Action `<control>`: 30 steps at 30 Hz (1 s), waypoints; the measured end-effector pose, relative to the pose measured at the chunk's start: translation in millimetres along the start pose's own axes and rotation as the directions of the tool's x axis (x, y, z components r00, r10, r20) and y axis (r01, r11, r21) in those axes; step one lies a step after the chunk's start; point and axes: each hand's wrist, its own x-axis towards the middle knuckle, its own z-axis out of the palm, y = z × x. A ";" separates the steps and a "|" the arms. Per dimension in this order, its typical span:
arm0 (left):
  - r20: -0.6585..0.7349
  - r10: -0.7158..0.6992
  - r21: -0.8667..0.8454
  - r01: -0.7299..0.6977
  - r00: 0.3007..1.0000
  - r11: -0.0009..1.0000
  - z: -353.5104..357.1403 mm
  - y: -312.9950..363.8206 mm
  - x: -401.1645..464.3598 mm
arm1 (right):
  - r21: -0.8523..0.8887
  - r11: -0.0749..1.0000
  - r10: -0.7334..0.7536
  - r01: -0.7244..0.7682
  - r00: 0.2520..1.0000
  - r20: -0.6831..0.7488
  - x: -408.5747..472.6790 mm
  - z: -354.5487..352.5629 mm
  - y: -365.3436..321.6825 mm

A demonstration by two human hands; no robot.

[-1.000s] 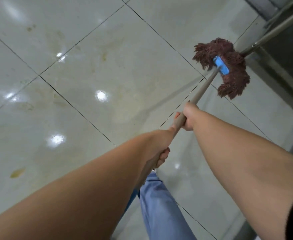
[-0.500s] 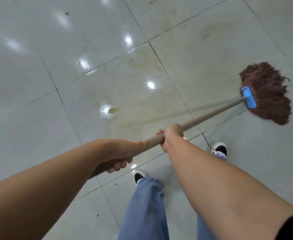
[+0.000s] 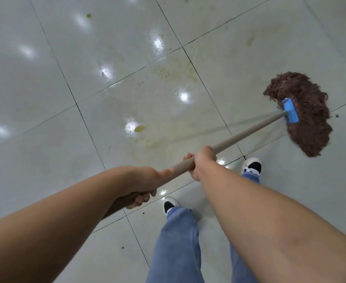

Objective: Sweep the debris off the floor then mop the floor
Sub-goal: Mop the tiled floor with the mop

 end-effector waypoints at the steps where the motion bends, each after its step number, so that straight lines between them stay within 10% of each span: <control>1: -0.010 0.012 -0.003 -0.012 1.000 1.000 2.8 23.0 -1.8 | -0.007 1.000 0.000 0.000 1.000 -0.007 5.7 -6.7 -22.8; 19: 0.075 0.301 -0.094 -0.294 0.951 0.951 90.2 584.7 -31.3 | 0.095 0.966 -0.223 0.239 0.963 -0.154 139.2 -191.7 -548.3; 30: 0.093 0.260 0.045 -0.265 0.961 0.963 67.3 579.7 -7.3 | 0.016 0.987 -0.157 0.162 0.974 -0.166 154.1 -168.6 -542.5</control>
